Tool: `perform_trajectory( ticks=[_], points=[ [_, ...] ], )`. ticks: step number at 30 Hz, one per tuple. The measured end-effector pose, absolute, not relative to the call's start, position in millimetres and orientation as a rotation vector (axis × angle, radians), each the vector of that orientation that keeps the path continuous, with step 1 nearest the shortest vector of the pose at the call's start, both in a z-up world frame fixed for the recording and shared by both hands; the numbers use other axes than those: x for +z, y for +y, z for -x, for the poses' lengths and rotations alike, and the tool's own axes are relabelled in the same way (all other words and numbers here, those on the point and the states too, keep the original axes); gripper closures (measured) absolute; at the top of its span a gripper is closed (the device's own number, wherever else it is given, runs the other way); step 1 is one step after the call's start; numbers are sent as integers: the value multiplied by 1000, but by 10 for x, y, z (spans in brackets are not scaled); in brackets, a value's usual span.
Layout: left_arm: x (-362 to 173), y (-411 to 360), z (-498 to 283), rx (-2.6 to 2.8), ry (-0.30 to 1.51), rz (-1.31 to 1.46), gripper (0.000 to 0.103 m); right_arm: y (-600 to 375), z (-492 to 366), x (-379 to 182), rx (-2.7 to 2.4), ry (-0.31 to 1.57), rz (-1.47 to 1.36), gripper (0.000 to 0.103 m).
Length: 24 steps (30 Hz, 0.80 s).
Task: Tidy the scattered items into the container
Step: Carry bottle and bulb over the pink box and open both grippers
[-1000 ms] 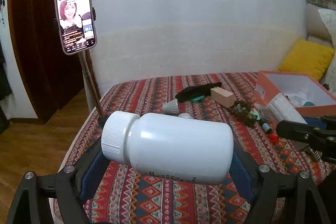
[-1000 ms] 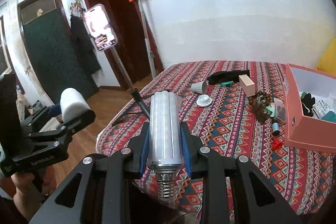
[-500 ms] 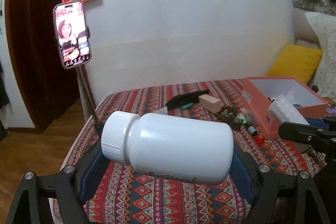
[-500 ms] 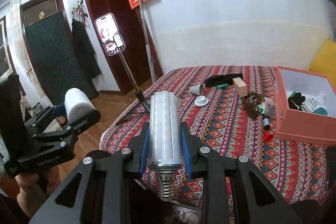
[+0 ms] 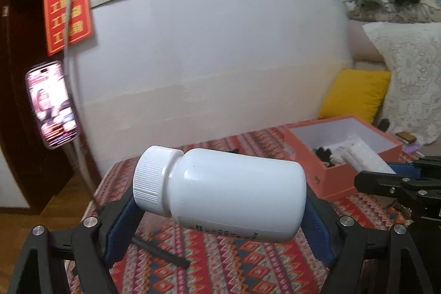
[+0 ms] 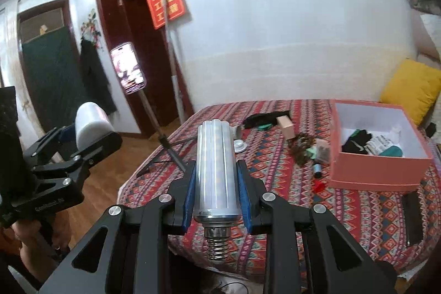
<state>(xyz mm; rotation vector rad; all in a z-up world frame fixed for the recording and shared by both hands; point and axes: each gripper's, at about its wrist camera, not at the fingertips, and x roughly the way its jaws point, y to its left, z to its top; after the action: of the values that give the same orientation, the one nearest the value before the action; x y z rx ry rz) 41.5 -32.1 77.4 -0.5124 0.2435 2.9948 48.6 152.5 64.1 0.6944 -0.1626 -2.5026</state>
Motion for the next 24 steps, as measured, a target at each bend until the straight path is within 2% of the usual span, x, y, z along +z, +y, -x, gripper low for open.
perform_trajectory(
  ticks=[17, 24],
  points=[
    [859, 901, 1088, 2702, 233, 509, 18, 2854, 469, 654, -2765, -303, -743, 74],
    [676, 1528, 1906, 2574, 228, 574, 18, 3478, 1014, 665, -2882, -333, -772, 74]
  ],
)
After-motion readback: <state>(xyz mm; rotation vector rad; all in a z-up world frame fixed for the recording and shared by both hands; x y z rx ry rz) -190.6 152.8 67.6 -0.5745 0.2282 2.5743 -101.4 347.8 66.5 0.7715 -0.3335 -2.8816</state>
